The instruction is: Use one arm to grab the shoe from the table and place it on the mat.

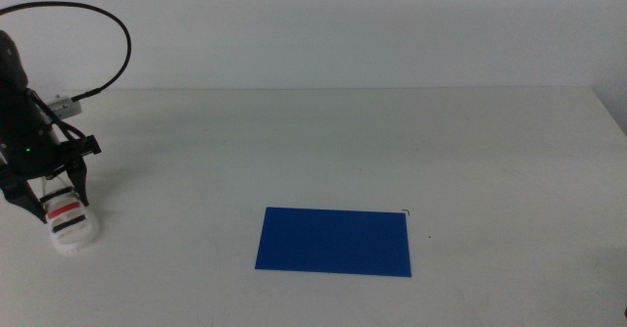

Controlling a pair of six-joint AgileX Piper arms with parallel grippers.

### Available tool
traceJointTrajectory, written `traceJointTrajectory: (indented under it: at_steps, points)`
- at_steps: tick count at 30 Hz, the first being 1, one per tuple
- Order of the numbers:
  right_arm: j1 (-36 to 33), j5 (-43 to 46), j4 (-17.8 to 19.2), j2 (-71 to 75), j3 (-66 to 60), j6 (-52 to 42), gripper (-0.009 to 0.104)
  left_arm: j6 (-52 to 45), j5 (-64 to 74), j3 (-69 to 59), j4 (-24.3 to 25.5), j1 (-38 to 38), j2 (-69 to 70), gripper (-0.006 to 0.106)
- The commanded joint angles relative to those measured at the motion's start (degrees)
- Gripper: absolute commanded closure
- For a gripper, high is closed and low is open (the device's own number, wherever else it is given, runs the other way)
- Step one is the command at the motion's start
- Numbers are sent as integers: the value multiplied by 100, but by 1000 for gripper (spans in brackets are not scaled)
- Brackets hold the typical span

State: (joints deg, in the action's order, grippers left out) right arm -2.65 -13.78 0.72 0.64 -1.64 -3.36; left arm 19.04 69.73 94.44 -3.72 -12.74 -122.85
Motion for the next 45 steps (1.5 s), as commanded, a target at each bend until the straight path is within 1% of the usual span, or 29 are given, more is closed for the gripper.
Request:
traceJointTrajectory:
  at_steps: [1,3,6,12,19,25,31,35,41,45]
  points:
    - [5,418,62,-21,-29,-59,17,55,420,195,-69,27,445,93]
    - [5,418,62,-21,-29,-59,17,103,525,233,-69,60,548,97]
    - [5,418,62,-21,-29,-59,17,228,542,232,-99,122,773,100]
    - [5,418,62,-21,-29,-59,17,565,542,204,-9,411,1272,100]
    - [5,418,62,-21,-29,-59,17,954,538,71,-77,875,1621,100]
    - [5,418,62,-21,-29,-59,17,1303,538,65,-245,1576,1658,100]
    - [5,418,62,-21,-29,-59,17,1935,536,76,-233,2336,1646,100]
    - [5,418,62,-21,-29,-59,17,2176,536,76,-230,2790,1589,100]
    - [5,418,62,-21,-29,-59,17,2493,512,95,-339,3512,1261,100]
    - [5,418,62,-21,-29,-59,17,2624,536,393,-378,4016,892,100]
